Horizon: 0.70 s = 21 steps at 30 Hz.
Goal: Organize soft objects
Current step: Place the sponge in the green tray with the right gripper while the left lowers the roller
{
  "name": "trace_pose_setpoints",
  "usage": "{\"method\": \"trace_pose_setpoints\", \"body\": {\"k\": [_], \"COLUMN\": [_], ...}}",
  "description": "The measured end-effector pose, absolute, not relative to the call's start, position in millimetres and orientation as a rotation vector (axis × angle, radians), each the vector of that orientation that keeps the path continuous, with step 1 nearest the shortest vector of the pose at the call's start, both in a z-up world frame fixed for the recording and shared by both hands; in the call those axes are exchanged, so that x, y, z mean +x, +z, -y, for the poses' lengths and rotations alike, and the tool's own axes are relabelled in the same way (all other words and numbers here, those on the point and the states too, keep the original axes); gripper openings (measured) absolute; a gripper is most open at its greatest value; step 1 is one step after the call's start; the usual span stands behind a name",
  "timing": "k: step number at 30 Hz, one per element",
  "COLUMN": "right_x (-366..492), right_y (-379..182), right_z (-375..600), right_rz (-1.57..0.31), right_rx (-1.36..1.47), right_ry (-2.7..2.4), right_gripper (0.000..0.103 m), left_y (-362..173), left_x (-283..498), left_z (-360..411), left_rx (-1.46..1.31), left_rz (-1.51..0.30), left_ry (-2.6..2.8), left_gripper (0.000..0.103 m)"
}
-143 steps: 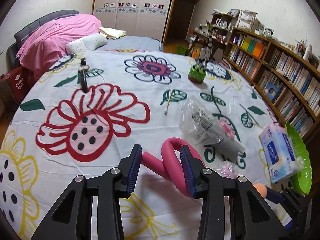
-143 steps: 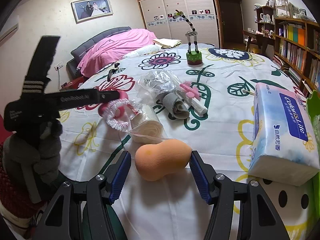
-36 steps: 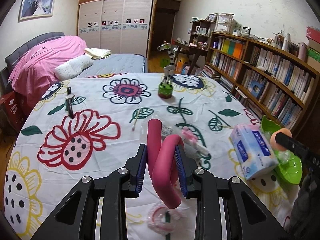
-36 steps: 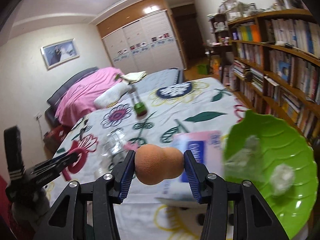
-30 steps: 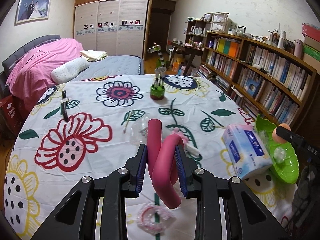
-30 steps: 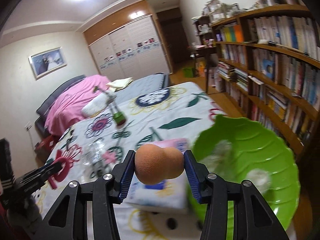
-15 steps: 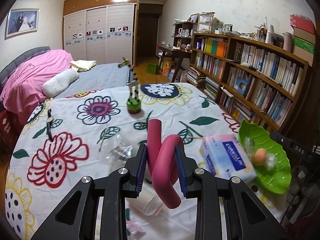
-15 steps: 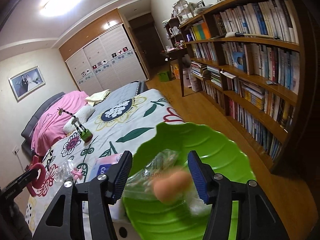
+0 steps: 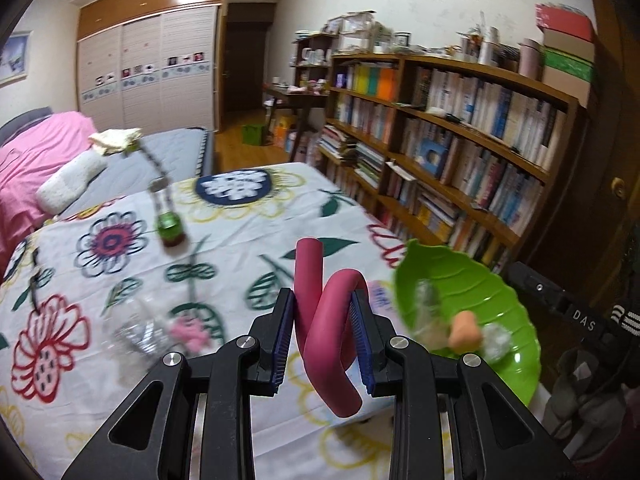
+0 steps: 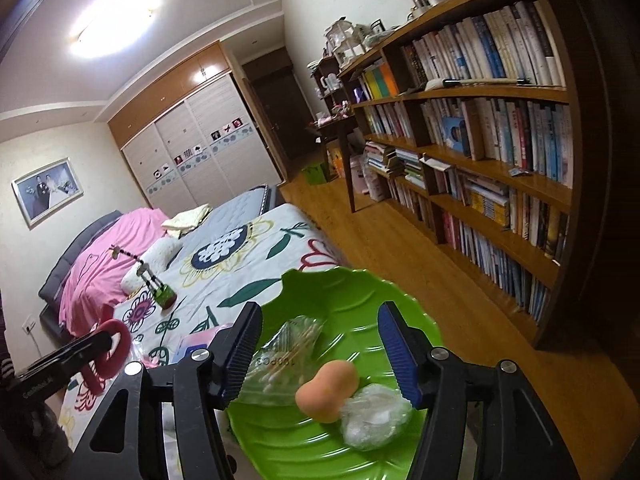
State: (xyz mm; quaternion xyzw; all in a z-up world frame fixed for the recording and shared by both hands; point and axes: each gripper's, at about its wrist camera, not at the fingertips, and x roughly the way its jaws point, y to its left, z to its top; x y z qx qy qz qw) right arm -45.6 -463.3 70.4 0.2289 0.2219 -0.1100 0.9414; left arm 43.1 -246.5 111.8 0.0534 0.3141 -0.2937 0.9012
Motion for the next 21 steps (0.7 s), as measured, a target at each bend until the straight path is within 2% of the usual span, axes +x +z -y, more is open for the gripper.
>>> {"method": "trace_pose_setpoints", "body": {"k": [21], "right_x": [-60.2], "right_y": [67.3], "right_z": [484.0], "right_rz": [-0.437], "right_rx": [0.529], "right_ry": [-0.281], "right_gripper": [0.064], "left_y": [94.3], "left_x": [25.8], "left_z": [362.2], "left_rx": [0.197], "left_rz": [-0.689], "left_ry": [-0.893], "left_gripper": [0.031]}}
